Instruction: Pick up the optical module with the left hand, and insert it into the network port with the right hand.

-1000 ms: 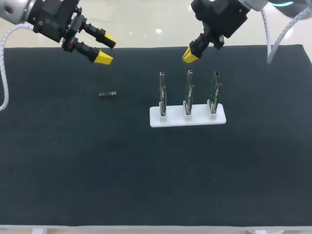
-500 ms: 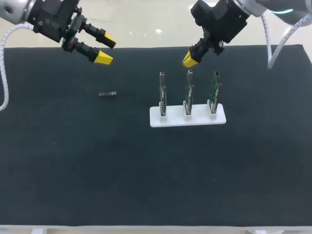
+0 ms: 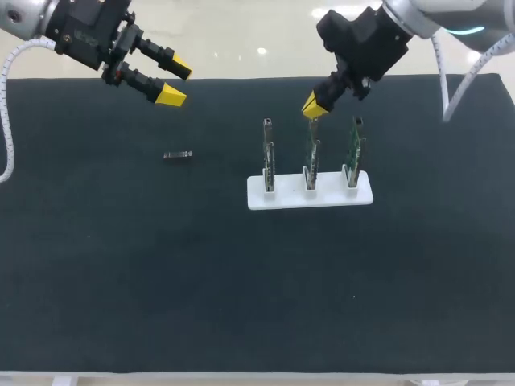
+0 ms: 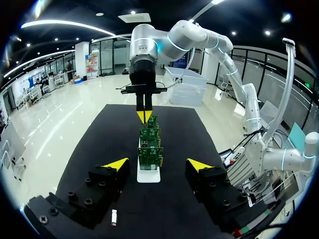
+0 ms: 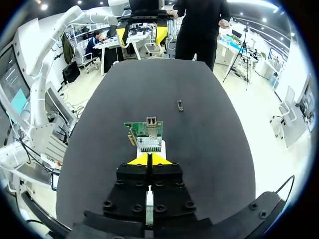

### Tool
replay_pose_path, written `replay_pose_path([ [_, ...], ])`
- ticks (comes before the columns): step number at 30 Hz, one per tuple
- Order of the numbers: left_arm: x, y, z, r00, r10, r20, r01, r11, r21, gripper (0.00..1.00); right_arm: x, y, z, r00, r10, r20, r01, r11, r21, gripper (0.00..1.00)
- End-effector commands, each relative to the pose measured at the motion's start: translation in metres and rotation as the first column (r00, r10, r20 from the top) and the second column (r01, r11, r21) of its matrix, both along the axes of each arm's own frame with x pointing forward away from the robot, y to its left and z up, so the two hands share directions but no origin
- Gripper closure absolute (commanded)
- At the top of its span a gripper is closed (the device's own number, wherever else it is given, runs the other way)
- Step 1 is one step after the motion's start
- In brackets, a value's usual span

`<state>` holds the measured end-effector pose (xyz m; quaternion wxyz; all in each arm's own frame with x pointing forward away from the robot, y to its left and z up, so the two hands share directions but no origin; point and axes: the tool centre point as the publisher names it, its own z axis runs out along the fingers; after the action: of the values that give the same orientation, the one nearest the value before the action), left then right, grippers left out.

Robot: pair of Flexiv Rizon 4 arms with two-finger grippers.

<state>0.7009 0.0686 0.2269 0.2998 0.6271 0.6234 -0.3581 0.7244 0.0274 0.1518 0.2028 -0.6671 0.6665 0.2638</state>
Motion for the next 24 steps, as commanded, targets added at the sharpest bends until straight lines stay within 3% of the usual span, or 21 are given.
replay_pose_path([
  [1,0.001,0.0,0.0,1.0,-0.001,-0.001,0.001,1.0,0.003,0.0,-0.002,-0.002,-0.003,1.0,-0.001,0.005,0.001,1.0,0.005,1.0],
  [24,0.001,0.0,0.0,1.0,-0.001,-0.001,0.001,1.0,0.003,0.0,-0.004,-0.004,0.006,1.0,0.0,0.002,0.0,1.0,-0.009,1.0],
])
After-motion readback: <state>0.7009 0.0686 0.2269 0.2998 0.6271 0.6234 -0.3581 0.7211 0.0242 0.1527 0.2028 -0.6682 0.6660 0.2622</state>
